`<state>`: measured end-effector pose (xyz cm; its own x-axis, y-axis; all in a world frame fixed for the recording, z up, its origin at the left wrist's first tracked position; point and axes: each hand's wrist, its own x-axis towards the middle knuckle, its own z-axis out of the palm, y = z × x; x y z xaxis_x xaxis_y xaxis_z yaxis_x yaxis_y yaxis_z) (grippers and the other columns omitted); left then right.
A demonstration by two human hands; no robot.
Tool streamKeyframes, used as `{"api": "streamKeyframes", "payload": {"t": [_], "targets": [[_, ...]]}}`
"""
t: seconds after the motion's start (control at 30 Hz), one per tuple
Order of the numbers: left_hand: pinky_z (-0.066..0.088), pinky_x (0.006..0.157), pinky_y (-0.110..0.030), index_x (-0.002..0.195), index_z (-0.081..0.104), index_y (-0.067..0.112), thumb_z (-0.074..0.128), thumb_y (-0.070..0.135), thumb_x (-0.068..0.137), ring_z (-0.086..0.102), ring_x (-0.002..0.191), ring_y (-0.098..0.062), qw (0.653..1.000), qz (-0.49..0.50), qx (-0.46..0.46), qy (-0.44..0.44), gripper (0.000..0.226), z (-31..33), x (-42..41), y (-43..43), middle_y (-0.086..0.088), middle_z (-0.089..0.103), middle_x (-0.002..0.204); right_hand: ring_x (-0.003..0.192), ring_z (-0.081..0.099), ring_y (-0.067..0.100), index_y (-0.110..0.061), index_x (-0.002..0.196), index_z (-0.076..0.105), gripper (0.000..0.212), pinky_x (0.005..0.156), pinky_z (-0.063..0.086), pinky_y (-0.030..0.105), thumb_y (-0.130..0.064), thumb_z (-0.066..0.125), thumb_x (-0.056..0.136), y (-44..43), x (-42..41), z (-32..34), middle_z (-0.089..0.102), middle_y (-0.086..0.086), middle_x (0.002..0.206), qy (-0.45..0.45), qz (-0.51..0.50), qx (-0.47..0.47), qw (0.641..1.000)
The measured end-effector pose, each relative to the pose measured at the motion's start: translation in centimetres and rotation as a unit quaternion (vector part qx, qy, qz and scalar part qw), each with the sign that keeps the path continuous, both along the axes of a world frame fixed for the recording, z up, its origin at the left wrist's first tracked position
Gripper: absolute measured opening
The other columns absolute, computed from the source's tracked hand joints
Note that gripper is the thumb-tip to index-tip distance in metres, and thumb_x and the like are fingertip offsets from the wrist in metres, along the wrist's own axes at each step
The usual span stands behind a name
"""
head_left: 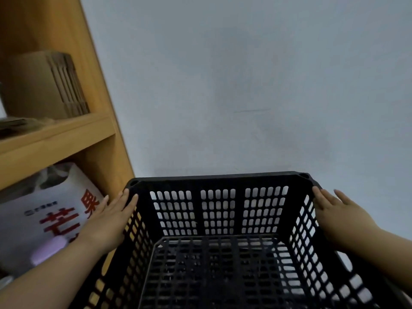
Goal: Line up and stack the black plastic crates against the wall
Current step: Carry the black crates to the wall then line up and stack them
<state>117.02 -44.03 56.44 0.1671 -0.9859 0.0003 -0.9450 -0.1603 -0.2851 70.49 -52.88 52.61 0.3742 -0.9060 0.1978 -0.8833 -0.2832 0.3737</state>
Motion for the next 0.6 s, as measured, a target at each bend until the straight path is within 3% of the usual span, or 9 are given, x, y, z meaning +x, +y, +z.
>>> {"api": "streamKeyframes", "payload": {"t": [0.07,0.13,0.2,0.27,0.33,0.4,0.47,0.5,0.6], "targets": [[-0.012,0.114,-0.036,0.144,-0.022,0.020,0.053,0.013,0.085,-0.018,0.143,-0.017,1.000,-0.020,-0.001,0.007,0.096,-0.5,1.9,-1.9,-0.006,-0.025,0.153,0.077,0.071,0.035,0.004,0.067,0.073,0.073,0.068,0.054,0.051,-0.028,0.084,0.003,-0.4,1.4,-0.9,0.069,0.029,0.094,-0.005,-0.005,-0.011,1.000],[-0.012,0.114,-0.036,0.144,-0.021,0.020,0.054,0.012,0.085,-0.018,0.143,-0.017,0.999,-0.040,0.005,0.014,0.096,-1.1,3.7,-3.9,-0.004,-0.027,0.151,0.078,0.071,0.034,0.004,0.068,0.073,0.073,0.083,0.049,0.053,-0.029,0.084,0.003,-0.8,2.4,-1.9,0.068,0.029,0.096,-0.007,-0.032,0.006,0.999],[-0.012,0.114,-0.036,0.144,-0.022,0.020,0.053,0.009,0.085,-0.018,0.143,-0.017,0.998,-0.057,0.016,0.020,0.096,-1.8,5.2,-5.6,-0.006,-0.025,0.153,0.096,0.068,0.036,0.004,0.083,0.073,0.077,0.106,0.024,0.047,-0.034,0.087,0.019,-0.1,4.3,-1.8,0.062,0.032,0.112,0.042,-0.059,0.031,0.997],[-0.011,0.115,-0.037,0.145,-0.021,0.019,0.052,0.005,0.085,-0.018,0.143,-0.018,0.997,-0.067,0.030,0.024,0.095,-2.5,6.2,-7.1,-0.008,-0.023,0.155,0.137,0.034,0.033,-0.001,0.130,0.051,0.075,0.114,-0.009,0.040,-0.040,0.070,0.068,0.2,5.8,-1.7,0.024,0.029,0.149,0.070,-0.078,0.022,0.994],[-0.010,0.115,-0.038,0.145,-0.020,0.018,0.051,0.003,0.085,-0.017,0.143,-0.020,0.996,-0.073,0.040,0.027,0.094,-3.4,7.0,-8.5,-0.008,-0.024,0.155,0.147,0.001,0.024,-0.010,0.147,0.022,0.064,0.102,-0.031,0.043,-0.032,0.043,0.090,0.1,6.6,-2.6,-0.008,0.018,0.157,0.041,-0.053,0.060,0.996],[-0.009,0.116,-0.039,0.145,-0.021,0.017,0.051,0.005,0.086,-0.016,0.144,-0.020,0.995,-0.081,0.048,0.026,0.093,-4.4,7.5,-9.8,-0.009,-0.024,0.155,0.146,0.012,0.026,-0.006,0.144,0.030,0.069,0.105,-0.025,0.040,-0.031,0.054,0.084,0.0,7.0,-3.6,0.002,0.022,0.156,0.016,-0.069,0.071,0.995],[-0.007,0.117,-0.041,0.145,-0.020,0.016,0.051,0.009,0.088,-0.015,0.144,-0.021,0.995,-0.084,0.050,0.024,0.091,-5.3,7.9,-11.1,-0.009,-0.023,0.155,0.121,0.055,0.032,0.003,0.115,0.063,0.081,0.113,-0.015,0.037,-0.030,0.085,0.043,-0.3,7.0,-4.4,0.046,0.029,0.136,0.059,-0.125,0.096,0.986],[-0.006,0.117,-0.041,0.145,-0.020,0.016,0.051,0.011,0.088,-0.015,0.144,-0.020,0.995,-0.084,0.052,0.025,0.091,-5.7,8.0,-11.7,-0.008,-0.023,0.155,0.103,0.066,0.032,0.003,0.097,0.071,0.081,0.114,-0.013,0.036,-0.026,0.088,0.023,-1.0,6.6,-5.7,0.061,0.028,0.119,0.036,-0.119,0.055,0.991],[-0.006,0.116,-0.041,0.145,-0.020,0.016,0.050,0.013,0.089,-0.015,0.144,-0.019,0.994,-0.084,0.061,0.030,0.090,-6.8,8.1,-12.9,-0.008,-0.023,0.155,0.093,0.070,0.029,0.000,0.088,0.075,0.080,0.114,-0.013,0.037,-0.024,0.087,0.013,-2.4,6.1,-8.0,0.067,0.023,0.110,-0.004,-0.142,0.046,0.989]]}}
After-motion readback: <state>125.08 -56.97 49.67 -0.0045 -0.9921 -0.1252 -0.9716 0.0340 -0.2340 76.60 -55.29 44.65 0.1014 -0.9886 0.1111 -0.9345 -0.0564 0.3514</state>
